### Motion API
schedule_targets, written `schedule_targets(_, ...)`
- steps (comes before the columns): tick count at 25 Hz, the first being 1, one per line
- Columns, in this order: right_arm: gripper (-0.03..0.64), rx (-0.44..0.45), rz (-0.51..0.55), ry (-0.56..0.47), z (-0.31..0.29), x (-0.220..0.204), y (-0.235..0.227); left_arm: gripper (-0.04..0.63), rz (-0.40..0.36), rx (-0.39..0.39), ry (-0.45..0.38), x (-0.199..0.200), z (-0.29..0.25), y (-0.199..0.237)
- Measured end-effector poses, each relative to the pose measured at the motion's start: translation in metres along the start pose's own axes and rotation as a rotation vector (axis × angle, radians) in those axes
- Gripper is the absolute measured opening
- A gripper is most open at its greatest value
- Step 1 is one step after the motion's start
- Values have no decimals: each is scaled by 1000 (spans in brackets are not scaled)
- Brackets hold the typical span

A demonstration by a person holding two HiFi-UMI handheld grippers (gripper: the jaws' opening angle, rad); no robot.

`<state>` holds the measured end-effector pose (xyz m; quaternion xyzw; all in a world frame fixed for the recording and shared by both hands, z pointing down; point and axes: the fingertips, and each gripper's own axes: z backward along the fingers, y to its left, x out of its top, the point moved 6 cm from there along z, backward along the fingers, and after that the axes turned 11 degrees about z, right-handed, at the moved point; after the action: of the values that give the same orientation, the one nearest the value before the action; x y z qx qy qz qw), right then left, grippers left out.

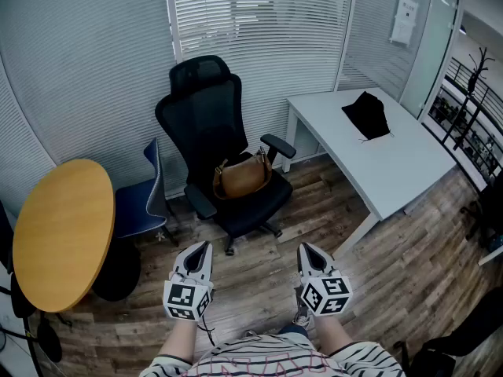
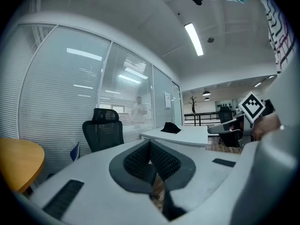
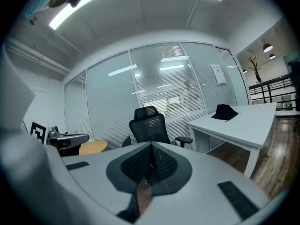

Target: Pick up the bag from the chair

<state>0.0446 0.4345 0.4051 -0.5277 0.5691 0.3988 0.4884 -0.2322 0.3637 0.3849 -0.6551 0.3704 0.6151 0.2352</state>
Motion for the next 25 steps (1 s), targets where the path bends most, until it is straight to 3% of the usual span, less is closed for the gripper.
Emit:
schedule_targets(8,29,55,-44,38,-18,-10,7,32,15,-34,-9,-7,-13,1)
schedule_targets(10,40,51,-58,50,-27,-15,1,76,37,-56,19,-14,-23,2)
schedule_targets(11,80,52,-65,56,-33,-17,-2,141,46,-62,33,-17,-29,3)
schedule_targets(12,165,55,-72,64,-40,-18,-6,164,53,-62,43,-19,-36,4)
schedule_targets(13,207,60,-75,70,-47,-18,-11,164,59,-58,49,-19,-42,6)
schedule_targets(25,222,132,-57,81,-142,7,-95,164,58,35,57,-5,-150,12)
